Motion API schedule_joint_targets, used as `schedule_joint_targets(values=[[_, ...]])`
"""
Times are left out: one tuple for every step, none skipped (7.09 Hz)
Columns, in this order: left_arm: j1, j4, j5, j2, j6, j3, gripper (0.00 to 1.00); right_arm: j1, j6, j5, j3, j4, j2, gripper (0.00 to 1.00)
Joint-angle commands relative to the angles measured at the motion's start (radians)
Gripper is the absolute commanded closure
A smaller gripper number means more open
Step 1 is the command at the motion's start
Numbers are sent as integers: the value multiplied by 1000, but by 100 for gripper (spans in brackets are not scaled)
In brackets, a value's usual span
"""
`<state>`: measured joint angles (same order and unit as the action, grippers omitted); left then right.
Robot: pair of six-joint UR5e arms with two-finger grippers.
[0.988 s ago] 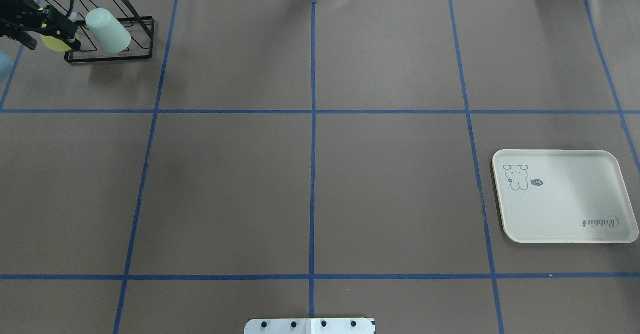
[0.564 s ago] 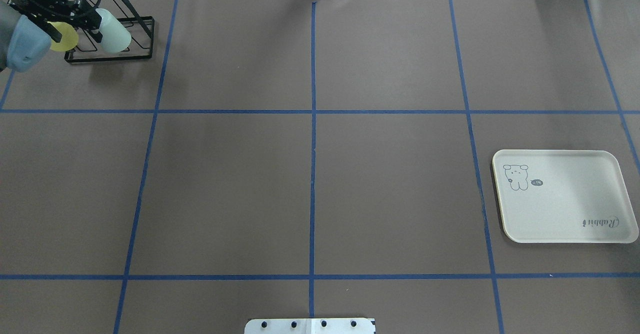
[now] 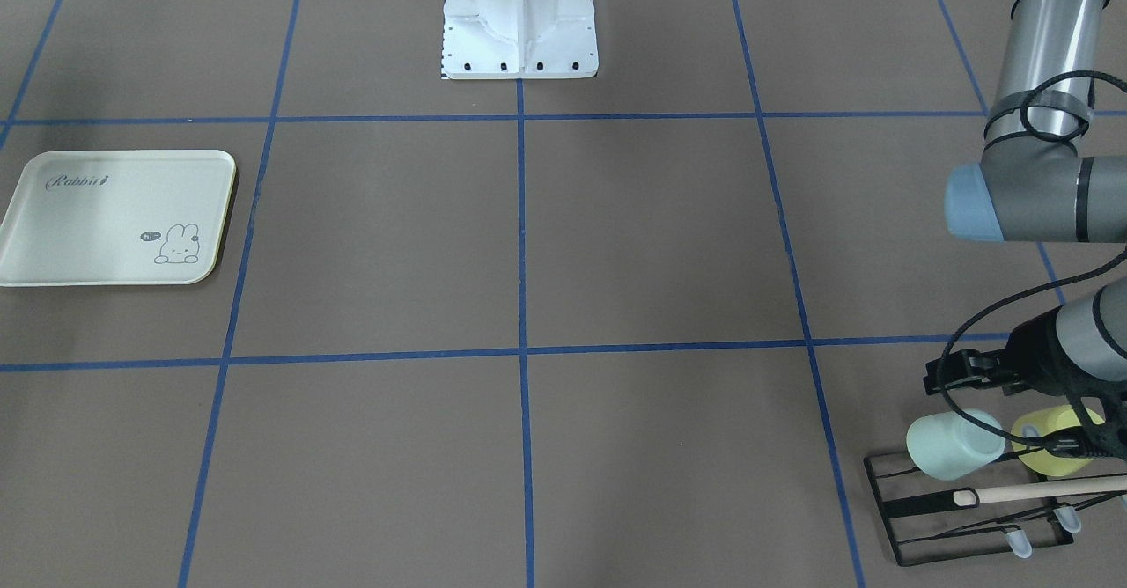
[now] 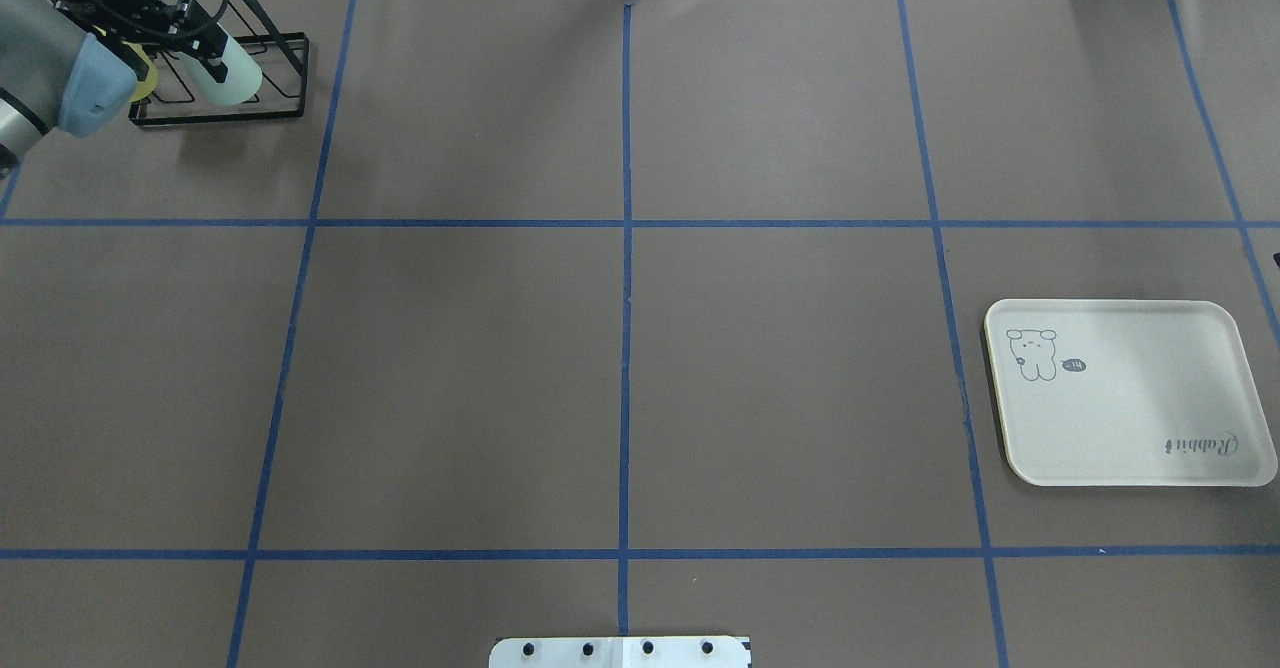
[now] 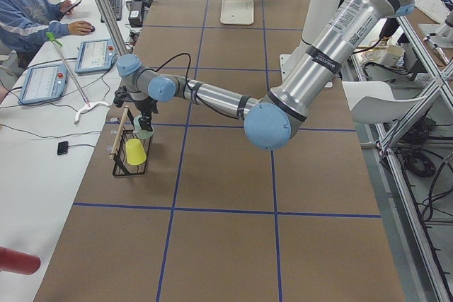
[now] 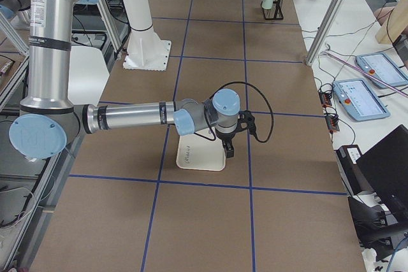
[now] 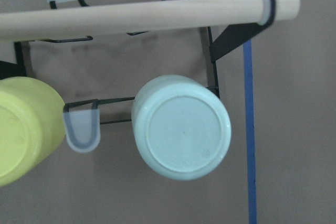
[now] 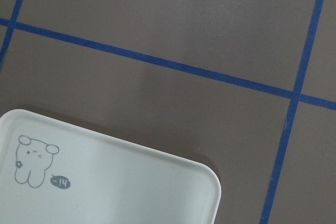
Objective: Left arm grabs green cup and hands to right arm on tray
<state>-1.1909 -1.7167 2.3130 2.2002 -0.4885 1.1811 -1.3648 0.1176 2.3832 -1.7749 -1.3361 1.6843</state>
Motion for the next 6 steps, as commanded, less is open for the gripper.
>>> schedule_joint_targets(values=[[16,-18,-1,30,-38,-38,1,1,1,1,0,0,-2,0],[19,-20,-12,39,-38,-57,1,1,1,2,0,0,0,0],[19,-21,-77,52,-35,-66,1,1,2,2,0,0,-2,0],[22,-23,-83,56,-32,-80,2,1,4,2,0,0,-2,0],[22,-21,-84,64,-33,-89,2,1,4,2,0,0,-2,0],[22,-23,-87,97,-33,-127,2,1,4,2,0,0,-2,0]])
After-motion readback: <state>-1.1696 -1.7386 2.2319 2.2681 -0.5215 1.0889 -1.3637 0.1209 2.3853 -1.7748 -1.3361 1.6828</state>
